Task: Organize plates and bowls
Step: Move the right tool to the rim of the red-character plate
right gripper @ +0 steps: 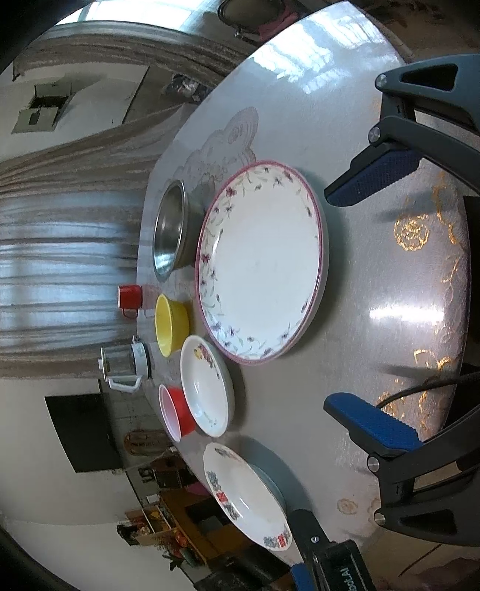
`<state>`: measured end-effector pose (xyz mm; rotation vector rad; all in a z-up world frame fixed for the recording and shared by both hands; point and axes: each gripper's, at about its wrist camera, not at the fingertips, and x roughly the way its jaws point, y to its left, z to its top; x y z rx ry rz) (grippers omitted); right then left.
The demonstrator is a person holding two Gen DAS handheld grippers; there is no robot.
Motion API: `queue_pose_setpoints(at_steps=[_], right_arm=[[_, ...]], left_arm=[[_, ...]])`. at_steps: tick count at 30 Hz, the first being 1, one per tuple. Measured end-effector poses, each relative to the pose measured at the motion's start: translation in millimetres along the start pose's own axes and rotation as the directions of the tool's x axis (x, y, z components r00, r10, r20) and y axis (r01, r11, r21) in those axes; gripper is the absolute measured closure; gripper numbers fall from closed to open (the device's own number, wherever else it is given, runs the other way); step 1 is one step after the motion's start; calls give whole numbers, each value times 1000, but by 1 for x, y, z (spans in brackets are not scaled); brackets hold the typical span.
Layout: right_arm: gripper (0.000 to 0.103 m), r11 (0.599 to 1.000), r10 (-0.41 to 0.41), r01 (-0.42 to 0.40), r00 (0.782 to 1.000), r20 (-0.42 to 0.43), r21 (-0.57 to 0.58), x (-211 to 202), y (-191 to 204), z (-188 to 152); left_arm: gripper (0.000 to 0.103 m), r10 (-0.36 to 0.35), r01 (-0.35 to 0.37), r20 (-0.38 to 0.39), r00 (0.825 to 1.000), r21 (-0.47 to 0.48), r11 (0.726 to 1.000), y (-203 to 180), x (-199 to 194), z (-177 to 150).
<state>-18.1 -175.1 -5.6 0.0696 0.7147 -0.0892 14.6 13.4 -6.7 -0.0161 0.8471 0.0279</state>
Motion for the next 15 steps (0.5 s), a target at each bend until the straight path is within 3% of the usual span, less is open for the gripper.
queue_pose_setpoints(at_steps=[4, 11, 15], right_arm=[[0, 999, 37, -37, 999, -2, -13, 1, 3, 2], [6, 996, 76, -76, 997, 2, -44, 3, 5, 11], [6, 992, 114, -114, 993, 0, -49, 5, 3, 21]], left_arm=[[0, -14, 14, -14, 1000, -23, 1000, 7, 4, 2], [0, -127, 128, 15, 992, -136, 982, 38, 10, 7], [0, -58, 62, 31, 998, -168, 984, 52, 12, 13]])
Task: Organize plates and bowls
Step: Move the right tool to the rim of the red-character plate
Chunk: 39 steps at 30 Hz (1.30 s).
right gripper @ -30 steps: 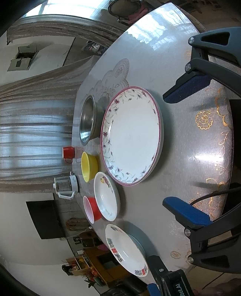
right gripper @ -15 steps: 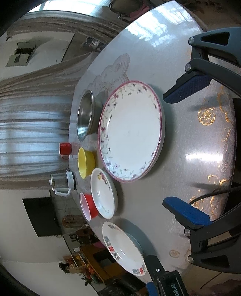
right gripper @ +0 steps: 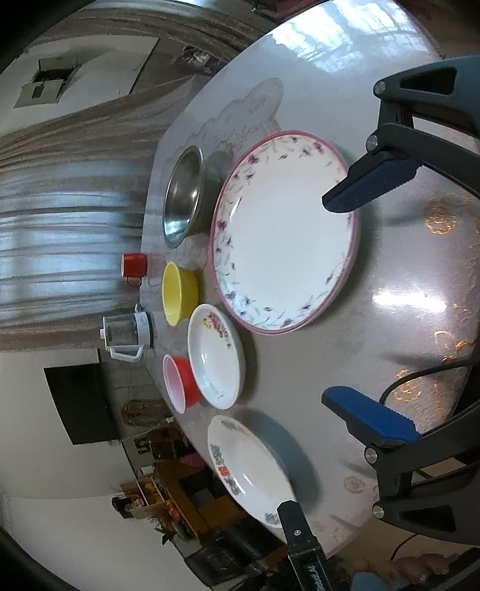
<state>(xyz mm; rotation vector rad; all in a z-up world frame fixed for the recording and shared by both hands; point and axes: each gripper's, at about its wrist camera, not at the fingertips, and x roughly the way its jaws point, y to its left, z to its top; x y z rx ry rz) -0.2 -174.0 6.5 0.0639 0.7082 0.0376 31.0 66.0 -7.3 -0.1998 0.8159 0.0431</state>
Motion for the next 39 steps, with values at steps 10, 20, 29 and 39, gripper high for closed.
queue_pose_setpoints(at_steps=[10, 20, 29, 39], right_arm=[[6, 993, 113, -113, 994, 5, -25, 13, 2, 25], [6, 962, 254, -263, 959, -124, -69, 50, 37, 45], [20, 932, 349, -362, 915, -204, -31, 89, 72, 52], [27, 914, 404, -397, 882, -241, 79, 125, 79, 53]], left_arm=[[0, 232, -234, 71, 970, 27, 972, 33, 5, 28], [0, 285, -285, 79, 955, -17, 958, 67, 16, 46], [0, 253, -252, 61, 966, -25, 967, 73, 30, 54], [0, 240, -239, 14, 971, -45, 970, 83, 50, 60]])
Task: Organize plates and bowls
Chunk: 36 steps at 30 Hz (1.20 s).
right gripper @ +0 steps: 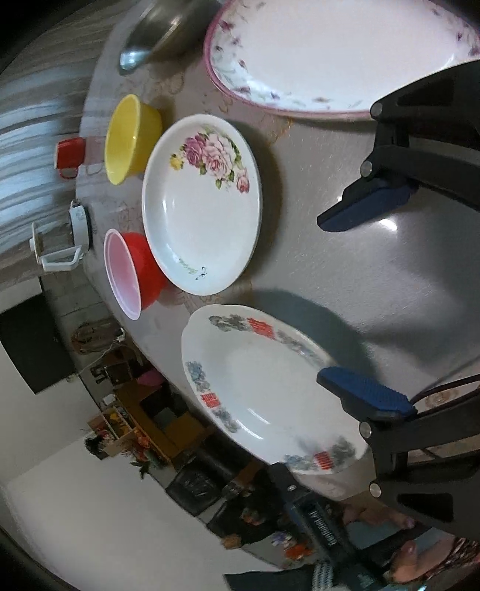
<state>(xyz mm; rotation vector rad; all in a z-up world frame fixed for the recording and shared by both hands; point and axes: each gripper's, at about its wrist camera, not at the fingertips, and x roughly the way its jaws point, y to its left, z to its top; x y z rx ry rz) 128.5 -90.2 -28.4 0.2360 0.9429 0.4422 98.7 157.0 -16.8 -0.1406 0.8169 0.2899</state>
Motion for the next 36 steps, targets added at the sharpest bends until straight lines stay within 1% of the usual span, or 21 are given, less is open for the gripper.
queue_pose_setpoints(at_steps=[2, 7, 8, 11, 13, 18, 20, 23, 24, 26, 29, 31, 36], right_arm=[[30, 1000, 4, -4, 1000, 1, 13, 4, 0, 4], [38, 998, 55, -54, 998, -13, 39, 18, 1, 8], [42, 998, 51, -51, 999, -6, 35, 19, 3, 8], [47, 999, 44, -44, 999, -6, 20, 26, 9, 12], [49, 999, 42, -42, 999, -5, 11, 29, 12, 13], [49, 998, 47, -47, 999, 6, -30, 33, 17, 15], [54, 998, 36, -36, 999, 14, -56, 37, 22, 14], [58, 992, -2, 5, 1000, 22, -126, 42, 32, 13], [58, 989, -15, 19, 1000, 24, -147, 43, 35, 13], [62, 988, -21, 24, 1000, 23, -154, 45, 36, 14], [72, 989, -7, 10, 1000, 19, -146, 48, 35, 17], [74, 990, -1, 3, 1000, 17, -140, 50, 34, 19], [74, 990, -4, 6, 1000, 16, -142, 51, 36, 21]], left_arm=[[0, -6, 6, -10, 1000, -4, 1000, 1, 4, 1], [0, -11, 11, -12, 1000, -7, 1000, 4, 9, 2], [0, -10, 10, -13, 1000, -7, 1000, 4, 10, 2], [0, -10, 10, -19, 1000, -3, 1000, 5, 14, 2], [0, -7, 7, -23, 1000, 3, 1000, 5, 16, 1], [0, -12, 12, -24, 1000, 20, 1000, 3, 18, 0], [0, -12, 13, -27, 1000, 25, 1000, 3, 20, 0], [0, -17, 18, -31, 999, 35, 999, 0, 23, 0], [0, -18, 19, -32, 999, 37, 999, 0, 24, 0], [0, -22, 24, -29, 999, 44, 999, -1, 25, -2], [0, -24, 25, -21, 999, 62, 998, -2, 28, -2], [0, -22, 23, -17, 1000, 73, 997, -3, 30, -2], [0, -45, 47, -28, 999, 92, 995, -7, 38, -2]])
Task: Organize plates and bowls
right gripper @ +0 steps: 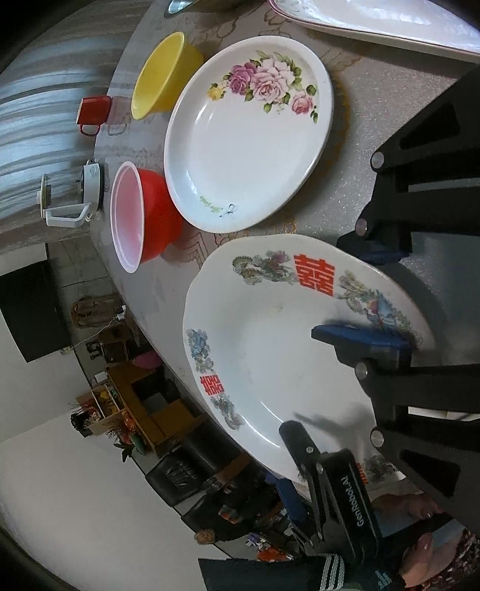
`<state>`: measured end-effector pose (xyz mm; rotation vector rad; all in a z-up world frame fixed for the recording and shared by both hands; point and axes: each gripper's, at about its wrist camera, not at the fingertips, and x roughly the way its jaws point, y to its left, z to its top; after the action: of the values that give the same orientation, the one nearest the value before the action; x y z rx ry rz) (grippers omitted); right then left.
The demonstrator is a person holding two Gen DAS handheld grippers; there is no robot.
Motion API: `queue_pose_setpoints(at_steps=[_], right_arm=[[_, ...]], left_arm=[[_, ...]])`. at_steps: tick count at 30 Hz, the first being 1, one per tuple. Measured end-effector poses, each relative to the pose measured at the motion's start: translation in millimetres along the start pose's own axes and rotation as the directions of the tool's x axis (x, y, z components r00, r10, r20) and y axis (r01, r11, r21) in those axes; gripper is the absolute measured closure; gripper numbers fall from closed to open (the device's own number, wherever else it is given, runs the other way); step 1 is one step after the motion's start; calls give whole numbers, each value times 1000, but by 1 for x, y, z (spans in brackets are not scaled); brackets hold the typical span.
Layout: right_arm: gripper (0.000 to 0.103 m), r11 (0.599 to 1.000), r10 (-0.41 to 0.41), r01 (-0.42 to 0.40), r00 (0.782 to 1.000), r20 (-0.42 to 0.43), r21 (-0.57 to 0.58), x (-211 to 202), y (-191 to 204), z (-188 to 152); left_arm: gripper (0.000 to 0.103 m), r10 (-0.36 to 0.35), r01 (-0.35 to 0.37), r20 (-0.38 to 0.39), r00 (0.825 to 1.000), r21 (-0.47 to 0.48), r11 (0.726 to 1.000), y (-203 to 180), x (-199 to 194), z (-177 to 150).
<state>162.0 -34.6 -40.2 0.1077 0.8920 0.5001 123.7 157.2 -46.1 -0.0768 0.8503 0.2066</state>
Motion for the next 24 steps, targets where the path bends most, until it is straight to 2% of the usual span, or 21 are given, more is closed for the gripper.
queue_pose_setpoints(at_steps=[2, 7, 16, 18, 21, 24], right_arm=[[75, 1000, -4, 4, 1000, 0, -3, 1, 0, 0], [75, 1000, -5, 5, 1000, 0, -3, -1, 1, -1], [75, 1000, -6, 6, 1000, 0, -4, 0, 1, -1], [74, 1000, -5, 5, 1000, 0, -3, 0, 1, -1], [74, 1000, -6, 6, 1000, 0, -4, 0, 1, -1], [74, 1000, -7, 7, 1000, 0, -4, 0, 1, -1]], left_arm=[[0, -14, 14, -15, 1000, 1, 1000, -1, 4, 0], [0, -35, 35, 5, 999, 1, 999, -2, 4, -1], [1, -40, 40, 12, 999, 37, 999, -7, 12, 7], [3, -59, 59, 7, 998, 23, 998, -8, 13, 7], [2, -84, 83, -14, 996, -49, 995, -1, 17, 7], [0, -68, 67, -26, 997, -51, 996, -3, 19, 9]])
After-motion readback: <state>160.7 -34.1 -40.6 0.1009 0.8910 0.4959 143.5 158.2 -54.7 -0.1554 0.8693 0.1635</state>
